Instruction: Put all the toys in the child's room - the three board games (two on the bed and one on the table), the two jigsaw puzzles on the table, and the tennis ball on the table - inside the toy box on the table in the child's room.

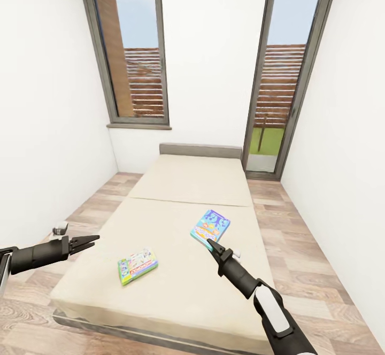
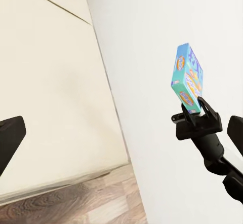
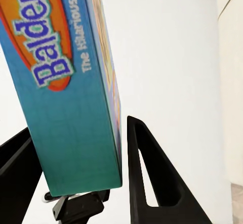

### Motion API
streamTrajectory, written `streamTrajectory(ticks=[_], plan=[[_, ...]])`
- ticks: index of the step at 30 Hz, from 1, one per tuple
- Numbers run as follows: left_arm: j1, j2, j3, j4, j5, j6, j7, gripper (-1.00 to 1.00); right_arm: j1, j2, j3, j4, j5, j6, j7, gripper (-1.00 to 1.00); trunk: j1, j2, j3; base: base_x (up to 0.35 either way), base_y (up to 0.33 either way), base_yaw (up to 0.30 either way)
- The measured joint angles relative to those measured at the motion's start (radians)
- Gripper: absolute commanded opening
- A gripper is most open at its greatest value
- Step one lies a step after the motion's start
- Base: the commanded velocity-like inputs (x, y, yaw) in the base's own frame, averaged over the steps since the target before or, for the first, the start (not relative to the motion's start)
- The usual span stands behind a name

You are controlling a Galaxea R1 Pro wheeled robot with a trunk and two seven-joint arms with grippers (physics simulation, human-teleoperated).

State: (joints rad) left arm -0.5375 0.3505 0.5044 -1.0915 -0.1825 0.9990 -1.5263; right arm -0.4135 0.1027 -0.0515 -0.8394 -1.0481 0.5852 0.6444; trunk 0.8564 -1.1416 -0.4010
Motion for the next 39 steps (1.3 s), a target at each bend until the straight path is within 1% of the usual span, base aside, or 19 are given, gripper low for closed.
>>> streamTrajectory(ticks=[20,26,39], plan=[[0.0,-0.002,-0.001,0.0,0.0,0.001,0.003,1.0,0.0,-0.001,-0.002,0.0,0.0,-0.001,0.0,-1.0,-0.077,0.14,0.063,0.0,0.0,0.0],[0.0,-0.001,0.0,0.0,0.0,0.001,0.002,1.0,0.0,-0.001,0.006,0.0,-0.001,-0.054,0.001,-1.0,-0.1,0.182,0.082,0.0,0.0,0.0],[0.0,-0.002,0.0,0.0,0.0,0.001,0.003,1.0,0.0,-0.001,0.007,0.001,0.0,-0.063,0.003,-1.0,-0.15,0.273,0.122,0.0,0.0,0.0]])
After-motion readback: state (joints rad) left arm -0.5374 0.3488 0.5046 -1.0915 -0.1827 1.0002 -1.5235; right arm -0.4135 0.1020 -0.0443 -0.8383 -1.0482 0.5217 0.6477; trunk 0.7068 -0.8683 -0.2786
